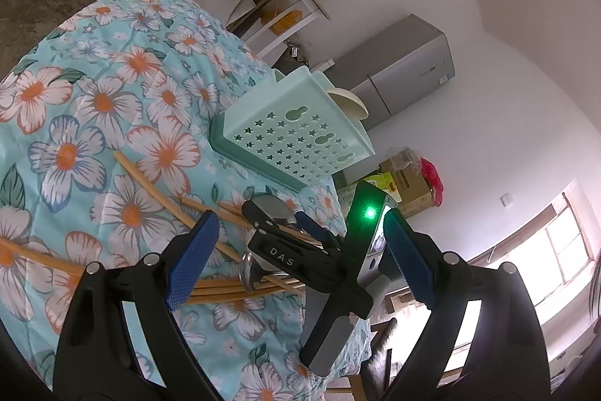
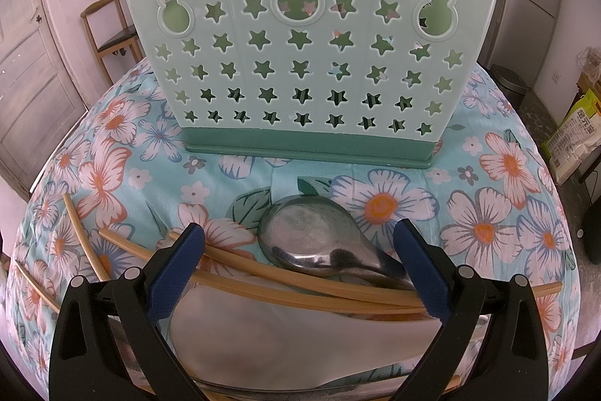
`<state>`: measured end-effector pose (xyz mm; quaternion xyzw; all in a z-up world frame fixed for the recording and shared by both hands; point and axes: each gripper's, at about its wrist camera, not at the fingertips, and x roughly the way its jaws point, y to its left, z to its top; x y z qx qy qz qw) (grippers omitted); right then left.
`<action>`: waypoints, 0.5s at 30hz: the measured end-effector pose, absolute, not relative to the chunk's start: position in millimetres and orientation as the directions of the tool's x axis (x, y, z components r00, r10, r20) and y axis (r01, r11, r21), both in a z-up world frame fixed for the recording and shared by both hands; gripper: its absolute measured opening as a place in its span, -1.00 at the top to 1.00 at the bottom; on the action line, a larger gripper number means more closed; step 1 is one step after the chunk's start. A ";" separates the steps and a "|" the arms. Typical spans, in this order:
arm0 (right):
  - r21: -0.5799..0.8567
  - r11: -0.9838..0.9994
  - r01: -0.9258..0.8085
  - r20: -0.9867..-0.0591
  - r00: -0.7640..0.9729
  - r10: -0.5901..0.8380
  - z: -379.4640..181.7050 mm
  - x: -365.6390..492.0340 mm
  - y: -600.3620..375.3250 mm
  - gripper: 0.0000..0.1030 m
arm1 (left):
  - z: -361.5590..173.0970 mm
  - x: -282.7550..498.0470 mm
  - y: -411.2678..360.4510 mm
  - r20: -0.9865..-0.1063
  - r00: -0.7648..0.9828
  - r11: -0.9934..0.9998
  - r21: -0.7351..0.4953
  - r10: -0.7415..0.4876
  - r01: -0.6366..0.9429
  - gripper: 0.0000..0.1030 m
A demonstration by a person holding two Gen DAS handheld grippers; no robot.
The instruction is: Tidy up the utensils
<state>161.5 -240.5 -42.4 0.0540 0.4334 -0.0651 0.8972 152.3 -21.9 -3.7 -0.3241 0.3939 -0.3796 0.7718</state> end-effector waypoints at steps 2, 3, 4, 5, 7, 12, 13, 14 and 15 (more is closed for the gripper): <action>0.040 0.986 0.164 -0.785 0.616 -0.070 -42.2 161.1 -240.5 -0.88 | -3.8 152.3 -21.9 -0.361 0.405 0.502 -0.800 -0.840 0.328 -0.65; 0.040 0.986 0.164 -0.785 0.616 -0.070 -42.0 160.7 -240.3 -0.88 | -3.5 152.3 -21.7 -0.360 0.405 0.501 -0.801 -0.840 0.327 -0.65; 0.040 0.986 0.164 -0.785 0.616 -0.070 -42.0 160.7 -240.3 -0.88 | -3.6 152.2 -22.5 -0.360 0.405 0.501 -0.802 -0.840 0.326 -0.65; 0.040 0.986 0.164 -0.785 0.615 -0.070 -42.1 161.0 -240.3 -0.88 | -3.3 152.3 -22.4 -0.360 0.405 0.501 -0.802 -0.840 0.326 -0.65; 0.040 0.986 0.164 -0.785 0.615 -0.070 -42.0 160.8 -240.3 -0.88 | -3.4 152.6 -21.5 -0.361 0.404 0.501 -0.801 -0.840 0.328 -0.65; 0.040 0.986 0.164 -0.785 0.615 -0.070 -41.8 160.4 -240.2 -0.88 | -3.6 153.3 -23.5 -0.364 0.400 0.502 -0.800 -0.841 0.328 -0.65; 0.040 0.986 0.164 -0.785 0.615 -0.070 -42.0 160.7 -240.3 -0.88 | -3.5 153.2 -23.7 -0.364 0.400 0.503 -0.800 -0.841 0.328 -0.65; 0.041 0.986 0.164 -0.785 0.615 -0.070 -42.1 161.0 -240.3 -0.88 | -3.5 153.2 -23.9 -0.364 0.401 0.503 -0.800 -0.841 0.328 -0.65; 0.041 0.986 0.164 -0.785 0.615 -0.070 -42.2 161.2 -240.3 -0.88 | -3.5 153.2 -24.1 -0.364 0.401 0.502 -0.800 -0.841 0.327 -0.65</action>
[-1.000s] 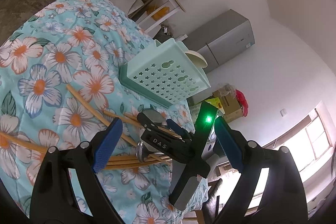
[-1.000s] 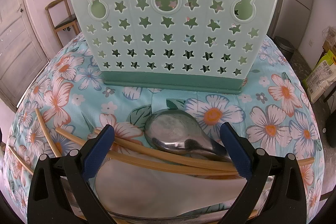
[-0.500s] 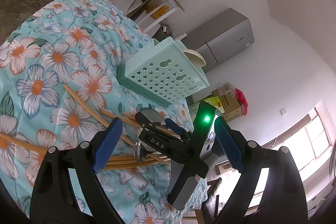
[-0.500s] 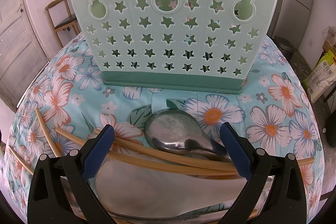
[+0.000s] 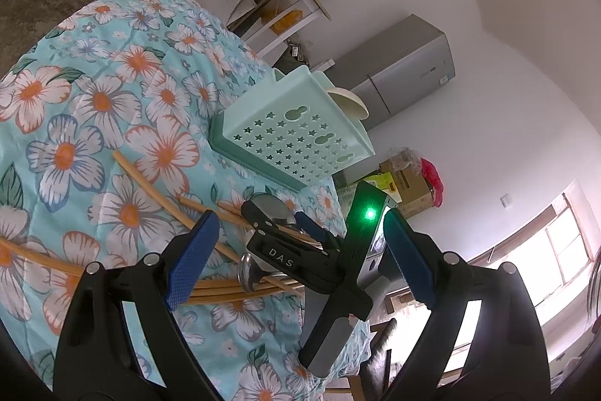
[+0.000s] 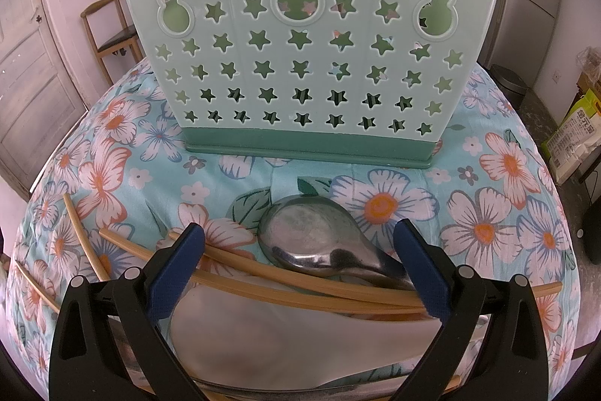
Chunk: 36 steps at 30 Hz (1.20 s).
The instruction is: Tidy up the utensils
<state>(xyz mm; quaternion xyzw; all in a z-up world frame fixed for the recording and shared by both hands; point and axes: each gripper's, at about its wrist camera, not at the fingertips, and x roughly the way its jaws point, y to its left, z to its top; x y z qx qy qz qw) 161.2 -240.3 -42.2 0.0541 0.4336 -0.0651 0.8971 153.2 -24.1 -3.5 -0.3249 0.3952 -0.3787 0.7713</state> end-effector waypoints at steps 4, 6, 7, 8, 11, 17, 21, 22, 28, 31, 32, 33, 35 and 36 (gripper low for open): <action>0.041 0.986 0.164 -0.785 0.616 -0.070 -42.1 160.9 -240.3 -0.88 | -3.7 153.3 -23.8 -0.364 0.400 0.502 -0.800 -0.841 0.328 -0.65; 0.041 0.986 0.164 -0.785 0.616 -0.070 -42.4 161.3 -240.4 -0.88 | -3.6 153.4 -24.2 -0.363 0.399 0.501 -0.801 -0.842 0.328 -0.65; 0.041 0.986 0.164 -0.785 0.616 -0.070 -42.1 160.8 -240.3 -0.88 | -3.4 153.3 -24.0 -0.362 0.400 0.500 -0.801 -0.842 0.328 -0.65; 0.041 0.986 0.164 -0.785 0.616 -0.070 -42.4 161.3 -240.5 -0.88 | -3.4 153.2 -23.8 -0.361 0.401 0.500 -0.801 -0.842 0.329 -0.65; 0.041 0.986 0.165 -0.785 0.616 -0.070 -42.1 160.7 -240.3 -0.88 | -2.2 153.0 -23.6 -0.358 0.402 0.498 -0.802 -0.843 0.330 -0.65; 0.041 0.985 0.165 -0.785 0.616 -0.070 -42.0 160.5 -240.4 -0.88 | -2.0 152.8 -22.9 -0.358 0.403 0.498 -0.802 -0.843 0.329 -0.65; 0.041 0.986 0.165 -0.785 0.616 -0.070 -42.2 160.8 -240.4 -0.88 | -2.0 153.4 -22.9 -0.358 0.404 0.498 -0.803 -0.842 0.328 -0.65; 0.041 0.986 0.165 -0.785 0.616 -0.070 -41.9 160.2 -240.3 -0.88 | -2.1 153.6 -22.5 -0.356 0.404 0.497 -0.804 -0.842 0.327 -0.65; 0.041 0.986 0.165 -0.785 0.616 -0.070 -42.1 160.5 -240.4 -0.88 | -1.7 153.0 -21.1 -0.352 0.402 0.494 -0.804 -0.845 0.333 -0.65; 0.041 0.986 0.165 -0.785 0.616 -0.070 -42.1 160.6 -240.4 -0.88 | -2.7 152.2 -18.4 -0.348 0.406 0.491 -0.806 -0.845 0.331 -0.65; 0.041 0.986 0.165 -0.785 0.616 -0.070 -42.2 160.9 -240.6 -0.88 | -3.3 152.3 -17.6 -0.348 0.407 0.491 -0.807 -0.845 0.328 -0.65; 0.041 0.986 0.165 -0.785 0.616 -0.070 -42.4 161.1 -240.7 -0.88 | -3.9 151.7 -16.2 -0.347 0.408 0.490 -0.809 -0.844 0.326 -0.65; 0.041 0.986 0.164 -0.785 0.616 -0.070 -42.3 161.0 -240.5 -0.88 | -3.6 151.2 -14.9 -0.346 0.409 0.489 -0.810 -0.844 0.324 -0.65; 0.041 0.986 0.165 -0.785 0.616 -0.070 -42.1 160.6 -240.4 -0.88 | -3.1 150.7 -15.0 -0.345 0.411 0.490 -0.809 -0.844 0.325 -0.65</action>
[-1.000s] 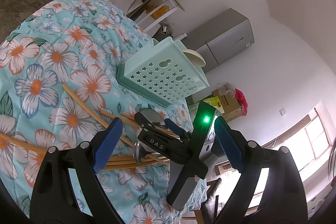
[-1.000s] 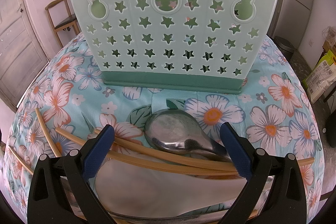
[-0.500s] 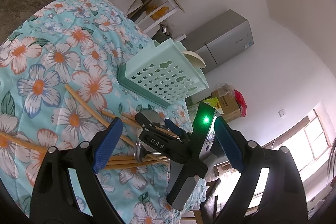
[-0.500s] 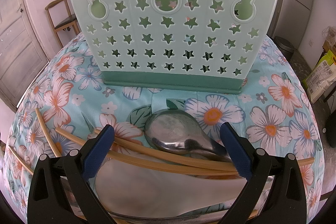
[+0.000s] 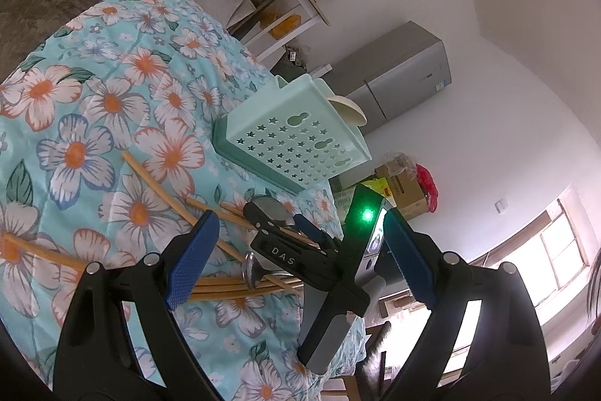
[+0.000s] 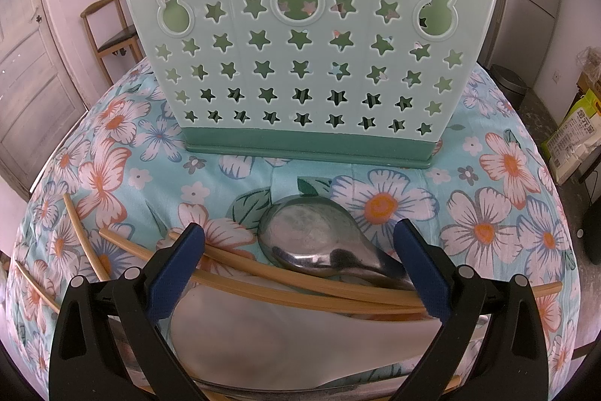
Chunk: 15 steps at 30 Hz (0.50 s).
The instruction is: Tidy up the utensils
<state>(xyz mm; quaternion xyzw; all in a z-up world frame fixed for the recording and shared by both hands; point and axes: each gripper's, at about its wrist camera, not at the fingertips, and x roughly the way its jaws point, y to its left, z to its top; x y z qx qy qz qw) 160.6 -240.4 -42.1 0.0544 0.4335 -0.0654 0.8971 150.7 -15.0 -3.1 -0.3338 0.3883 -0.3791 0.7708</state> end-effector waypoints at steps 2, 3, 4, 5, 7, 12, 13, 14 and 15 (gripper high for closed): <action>0.041 0.985 0.165 -0.785 0.616 -0.070 -42.4 161.1 -240.6 -0.88 | -2.2 150.0 -13.4 -0.345 0.414 0.491 -0.807 -0.842 0.327 -0.65; 0.041 0.985 0.165 -0.785 0.616 -0.070 -42.4 161.2 -240.6 -0.88 | -2.1 149.9 -11.9 -0.345 0.415 0.492 -0.807 -0.842 0.326 -0.65; 0.041 0.985 0.165 -0.785 0.616 -0.070 -42.5 161.2 -240.6 -0.88 | -1.7 149.4 -11.6 -0.346 0.417 0.493 -0.806 -0.841 0.326 -0.65; 0.041 0.985 0.165 -0.785 0.616 -0.070 -42.1 160.6 -240.4 -0.88 | -1.2 149.0 -11.8 -0.346 0.418 0.495 -0.806 -0.840 0.326 -0.65; 0.041 0.985 0.165 -0.785 0.616 -0.070 -42.2 160.7 -240.4 -0.88 | -0.6 148.4 -10.4 -0.345 0.420 0.495 -0.805 -0.839 0.327 -0.65; 0.041 0.985 0.165 -0.785 0.616 -0.070 -42.5 161.2 -240.6 -0.88 | 1.2 146.9 -11.0 -0.349 0.420 0.499 -0.801 -0.838 0.331 -0.65; 0.041 0.985 0.165 -0.785 0.616 -0.070 -42.2 160.8 -240.4 -0.88 | 1.4 146.4 -11.0 -0.350 0.419 0.500 -0.800 -0.838 0.331 -0.65; 0.041 0.985 0.165 -0.785 0.616 -0.070 -42.4 161.0 -240.5 -0.88 | 1.9 146.2 -12.4 -0.352 0.417 0.501 -0.799 -0.838 0.332 -0.65; 0.041 0.985 0.165 -0.785 0.616 -0.070 -42.5 161.2 -240.5 -0.88 | 2.5 145.9 -14.1 -0.354 0.415 0.502 -0.798 -0.838 0.333 -0.65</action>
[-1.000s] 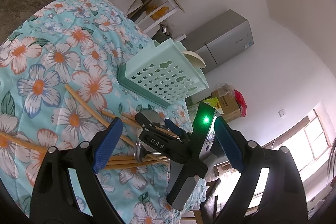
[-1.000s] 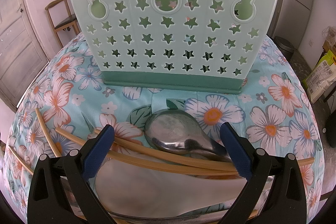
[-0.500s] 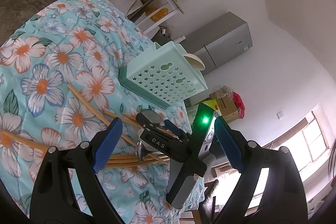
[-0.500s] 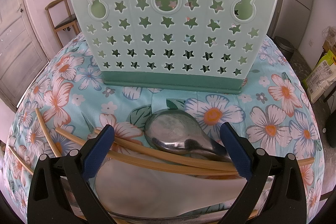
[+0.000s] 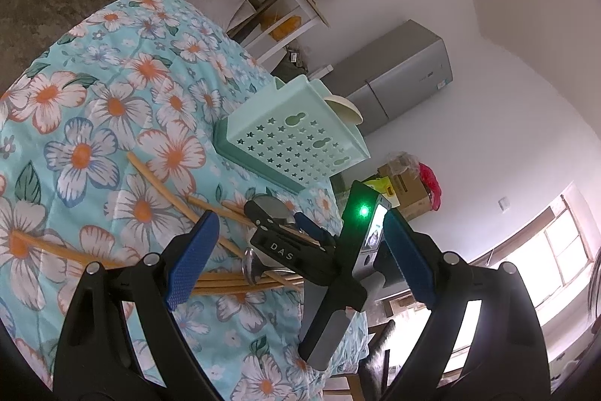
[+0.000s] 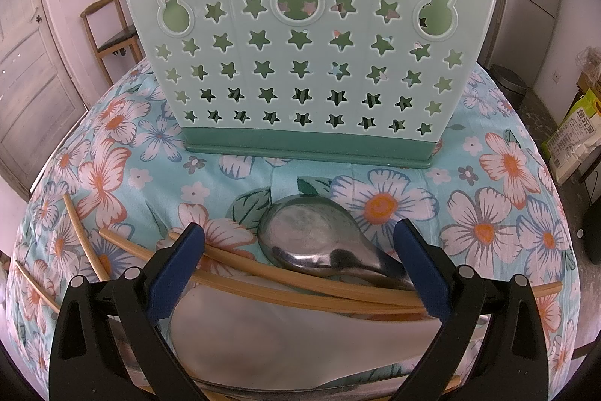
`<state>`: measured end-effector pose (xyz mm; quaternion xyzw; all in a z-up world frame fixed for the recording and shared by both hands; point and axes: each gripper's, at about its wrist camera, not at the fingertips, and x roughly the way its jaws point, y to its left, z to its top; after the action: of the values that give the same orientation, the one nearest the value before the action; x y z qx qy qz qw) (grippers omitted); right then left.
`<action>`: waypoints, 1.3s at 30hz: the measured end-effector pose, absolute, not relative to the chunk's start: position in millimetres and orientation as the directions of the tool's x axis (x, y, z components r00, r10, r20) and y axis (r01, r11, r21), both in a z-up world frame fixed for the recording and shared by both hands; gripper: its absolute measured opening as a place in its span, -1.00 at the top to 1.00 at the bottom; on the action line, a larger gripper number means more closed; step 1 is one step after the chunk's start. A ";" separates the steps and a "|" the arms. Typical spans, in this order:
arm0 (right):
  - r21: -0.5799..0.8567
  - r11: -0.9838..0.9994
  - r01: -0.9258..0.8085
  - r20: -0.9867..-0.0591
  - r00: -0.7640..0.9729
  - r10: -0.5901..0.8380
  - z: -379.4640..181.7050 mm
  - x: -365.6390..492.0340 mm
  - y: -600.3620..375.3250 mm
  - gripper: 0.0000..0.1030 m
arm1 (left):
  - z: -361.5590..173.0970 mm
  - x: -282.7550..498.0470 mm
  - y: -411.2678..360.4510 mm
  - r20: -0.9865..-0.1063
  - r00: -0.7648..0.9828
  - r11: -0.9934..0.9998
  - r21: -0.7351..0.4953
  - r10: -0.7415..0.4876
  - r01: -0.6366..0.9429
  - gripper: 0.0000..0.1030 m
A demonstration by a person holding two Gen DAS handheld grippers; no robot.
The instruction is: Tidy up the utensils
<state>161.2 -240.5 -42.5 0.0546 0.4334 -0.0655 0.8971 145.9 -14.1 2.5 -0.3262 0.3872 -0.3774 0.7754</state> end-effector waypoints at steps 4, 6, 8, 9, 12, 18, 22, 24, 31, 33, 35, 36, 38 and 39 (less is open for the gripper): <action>0.041 0.985 0.165 -0.785 0.616 -0.070 -42.2 160.7 -240.4 -0.88 | 6.7 141.7 -19.3 -0.358 0.407 0.505 -0.792 -0.840 0.345 -0.65; 0.041 0.985 0.165 -0.785 0.616 -0.070 -42.1 160.5 -240.3 -0.88 | 8.4 139.1 -20.7 -0.360 0.405 0.506 -0.789 -0.841 0.348 -0.65; 0.041 0.985 0.165 -0.785 0.616 -0.070 -42.1 160.5 -240.3 -0.88 | 9.9 136.5 -19.8 -0.365 0.406 0.511 -0.786 -0.837 0.347 -0.65; 0.041 0.985 0.165 -0.785 0.616 -0.070 -42.0 160.5 -240.3 -0.88 | 11.3 135.0 -18.6 -0.368 0.409 0.515 -0.783 -0.835 0.348 -0.65; 0.041 0.985 0.165 -0.785 0.616 -0.070 -42.3 161.0 -240.5 -0.88 | 14.5 130.4 -10.5 -0.376 0.424 0.532 -0.771 -0.824 0.350 -0.65; 0.038 0.985 0.165 -0.785 0.615 -0.073 -41.5 157.8 -242.1 -0.88 | 10.5 126.3 2.8 -0.397 0.445 0.557 -0.765 -0.803 0.322 -0.65; 0.043 0.985 0.166 -0.785 0.615 -0.070 -41.4 159.2 -241.1 -0.88 | 8.7 124.8 2.8 -0.408 0.449 0.568 -0.761 -0.795 0.312 -0.65; 0.045 0.986 0.163 -0.787 0.613 -0.066 -41.5 160.0 -242.3 -0.88 | 9.0 124.3 1.2 -0.412 0.452 0.574 -0.757 -0.791 0.314 -0.65; 0.135 0.986 0.093 -0.806 0.590 0.055 -38.1 159.0 -263.9 -0.88 | 2.0 126.0 -5.9 -0.440 0.456 0.601 -0.737 -0.774 0.309 -0.65; 0.178 0.979 0.102 -0.779 0.622 0.077 -31.0 150.4 -272.5 -0.88 | -2.8 127.7 -6.3 -0.453 0.459 0.611 -0.735 -0.765 0.294 -0.65; 0.160 0.984 0.082 -0.739 0.671 0.065 -19.2 139.6 -271.9 -0.88 | -6.4 129.4 -5.5 -0.465 0.465 0.624 -0.730 -0.753 0.280 -0.65; 0.130 0.990 0.053 -0.696 0.716 0.052 -7.6 128.8 -266.9 -0.88 | -7.8 130.1 -4.5 -0.471 0.472 0.631 -0.726 -0.746 0.273 -0.65; 0.068 0.998 -0.001 -0.631 0.775 0.043 7.8 111.9 -256.0 -0.88 | -10.3 130.2 0.0 -0.479 0.486 0.644 -0.718 -0.731 0.262 -0.65; 0.028 0.999 -0.028 -0.598 0.801 0.039 14.5 103.0 -249.2 -0.88 | -10.8 130.4 1.5 -0.482 0.492 0.651 -0.714 -0.725 0.258 -0.65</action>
<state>103.0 -249.2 14.5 0.0090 0.3153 0.0176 0.9488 130.4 1.5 -10.8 -0.2891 0.4035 -0.3018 0.8140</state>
